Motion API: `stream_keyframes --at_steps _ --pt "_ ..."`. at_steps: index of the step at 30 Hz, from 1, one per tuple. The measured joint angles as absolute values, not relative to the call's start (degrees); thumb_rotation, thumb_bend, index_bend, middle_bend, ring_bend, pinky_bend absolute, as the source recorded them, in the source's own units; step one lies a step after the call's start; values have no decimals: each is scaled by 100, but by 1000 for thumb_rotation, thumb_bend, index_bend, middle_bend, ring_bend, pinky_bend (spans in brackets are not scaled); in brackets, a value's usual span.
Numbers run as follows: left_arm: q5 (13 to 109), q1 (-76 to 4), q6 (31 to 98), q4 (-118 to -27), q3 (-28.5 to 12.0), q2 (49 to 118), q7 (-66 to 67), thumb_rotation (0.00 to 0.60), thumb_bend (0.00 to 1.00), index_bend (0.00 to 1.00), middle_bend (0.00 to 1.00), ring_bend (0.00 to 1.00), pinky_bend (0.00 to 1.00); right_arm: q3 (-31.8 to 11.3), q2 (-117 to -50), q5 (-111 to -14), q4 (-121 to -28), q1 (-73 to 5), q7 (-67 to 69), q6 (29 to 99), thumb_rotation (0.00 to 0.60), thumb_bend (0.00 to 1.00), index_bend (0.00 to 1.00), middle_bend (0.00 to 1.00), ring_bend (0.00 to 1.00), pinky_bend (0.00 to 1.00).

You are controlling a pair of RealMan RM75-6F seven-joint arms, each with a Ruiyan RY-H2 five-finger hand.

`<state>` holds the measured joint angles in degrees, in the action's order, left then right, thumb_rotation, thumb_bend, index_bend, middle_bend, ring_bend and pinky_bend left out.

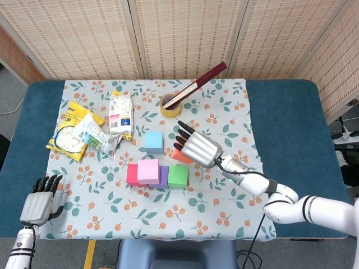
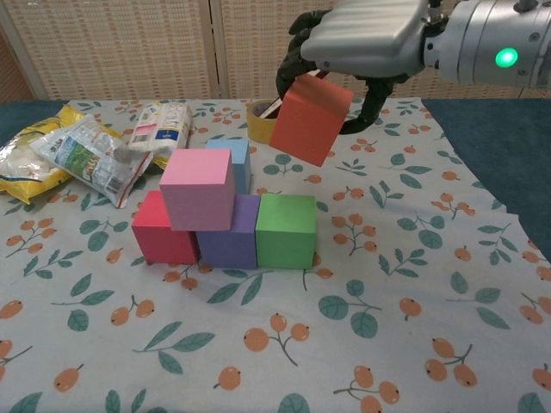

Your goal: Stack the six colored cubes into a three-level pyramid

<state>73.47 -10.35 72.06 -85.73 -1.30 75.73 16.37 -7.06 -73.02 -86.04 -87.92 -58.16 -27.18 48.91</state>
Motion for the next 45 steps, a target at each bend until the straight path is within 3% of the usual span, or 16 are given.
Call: stream_keyframes --at_steps 8,18,28,45 --pt "7302 -1039 7215 -8547 -151 7598 1686 600 311 0 42 0 55 -129 -7333 -10183 -8248 -5912 -1790 5372 600 185 616 583 157 0" --pt "7246 -1047 7212 -8524 -153 7662 1808 600 312 0 43 0 55 217 -7592 -11064 -7584 -6077 -948 5872 600 185 586 583 158 0" --pt "7226 -1046 7202 -8517 -161 7638 1761 600 313 0 44 0 55 197 -8102 -11089 -7206 -6200 -921 5822 600 184 543 553 158 0" --pt "7288 -1032 7235 -8560 -145 7569 1666 600 309 0 47 0 55 4 -8085 -10707 -7433 -6163 -1371 5578 600 185 510 529 158 0"
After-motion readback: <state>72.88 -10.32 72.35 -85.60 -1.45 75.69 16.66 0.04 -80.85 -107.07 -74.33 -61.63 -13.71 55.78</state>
